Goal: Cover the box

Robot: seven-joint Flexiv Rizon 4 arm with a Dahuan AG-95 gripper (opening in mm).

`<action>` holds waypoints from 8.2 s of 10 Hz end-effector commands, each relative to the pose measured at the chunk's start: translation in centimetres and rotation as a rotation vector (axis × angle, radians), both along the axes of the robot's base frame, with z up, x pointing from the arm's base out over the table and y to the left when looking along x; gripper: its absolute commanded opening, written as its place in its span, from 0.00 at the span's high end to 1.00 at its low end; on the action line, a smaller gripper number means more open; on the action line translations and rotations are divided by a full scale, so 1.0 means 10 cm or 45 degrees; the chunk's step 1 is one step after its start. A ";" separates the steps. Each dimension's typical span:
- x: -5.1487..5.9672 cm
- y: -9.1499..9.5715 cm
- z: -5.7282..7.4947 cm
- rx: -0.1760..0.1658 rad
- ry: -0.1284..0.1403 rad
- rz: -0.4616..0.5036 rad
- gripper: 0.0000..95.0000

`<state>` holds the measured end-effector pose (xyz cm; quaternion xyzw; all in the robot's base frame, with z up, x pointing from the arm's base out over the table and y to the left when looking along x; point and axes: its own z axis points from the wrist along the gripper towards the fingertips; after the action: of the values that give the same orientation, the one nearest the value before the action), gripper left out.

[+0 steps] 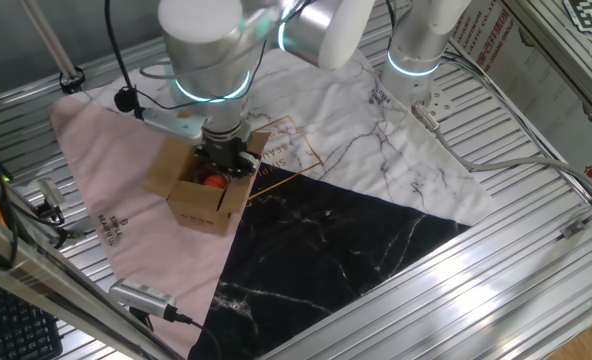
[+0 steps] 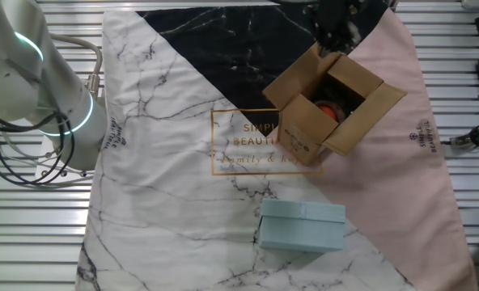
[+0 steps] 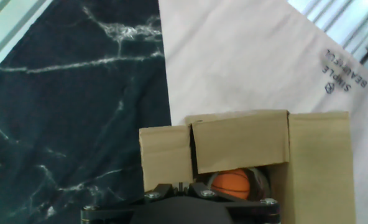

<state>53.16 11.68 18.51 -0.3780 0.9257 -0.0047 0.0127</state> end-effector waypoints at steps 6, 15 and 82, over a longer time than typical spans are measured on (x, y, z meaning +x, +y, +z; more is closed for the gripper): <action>-0.01 0.00 0.00 0.015 0.085 0.020 1.00; -0.01 0.00 0.00 -0.029 0.083 -0.104 1.00; -0.36 -0.17 0.03 -0.071 0.016 -0.020 1.00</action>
<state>49.63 9.90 18.92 -0.3719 0.9278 -0.0290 -0.0023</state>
